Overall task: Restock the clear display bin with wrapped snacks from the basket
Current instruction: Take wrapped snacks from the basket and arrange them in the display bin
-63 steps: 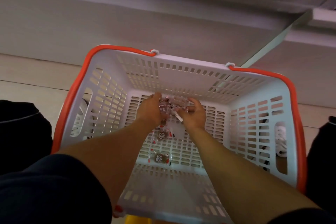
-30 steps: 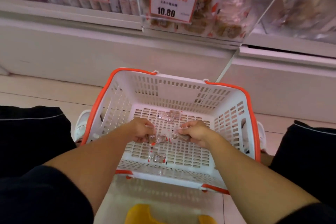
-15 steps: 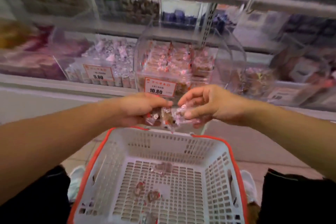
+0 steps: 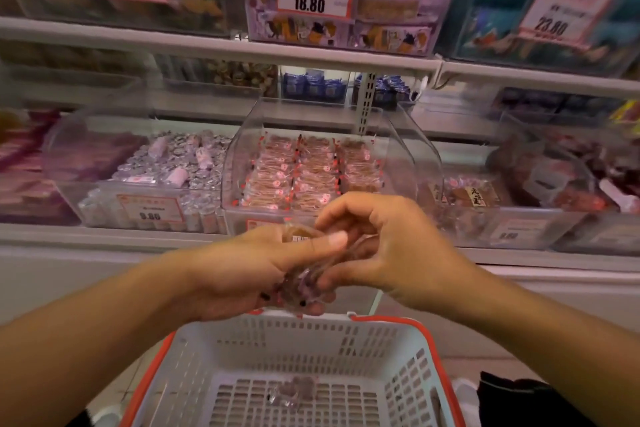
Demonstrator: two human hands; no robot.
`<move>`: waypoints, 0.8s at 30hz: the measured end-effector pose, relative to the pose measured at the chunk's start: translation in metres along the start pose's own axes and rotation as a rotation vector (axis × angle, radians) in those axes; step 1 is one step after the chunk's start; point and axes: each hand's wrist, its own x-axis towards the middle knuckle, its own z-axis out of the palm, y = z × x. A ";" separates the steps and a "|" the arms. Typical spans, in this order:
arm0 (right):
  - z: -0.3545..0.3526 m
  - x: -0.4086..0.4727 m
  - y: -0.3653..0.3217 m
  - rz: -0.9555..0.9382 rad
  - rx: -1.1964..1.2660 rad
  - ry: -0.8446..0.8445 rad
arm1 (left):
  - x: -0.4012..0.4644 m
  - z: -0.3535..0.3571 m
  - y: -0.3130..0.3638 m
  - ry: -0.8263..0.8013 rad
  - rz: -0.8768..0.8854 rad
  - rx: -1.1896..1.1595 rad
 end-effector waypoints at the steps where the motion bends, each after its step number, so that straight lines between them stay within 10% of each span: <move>1: 0.003 0.000 0.001 -0.001 -0.021 0.020 | -0.001 -0.002 0.000 -0.041 0.004 0.041; 24: 0.005 -0.004 0.005 0.106 -0.143 -0.242 | 0.008 0.011 -0.005 0.252 0.023 0.227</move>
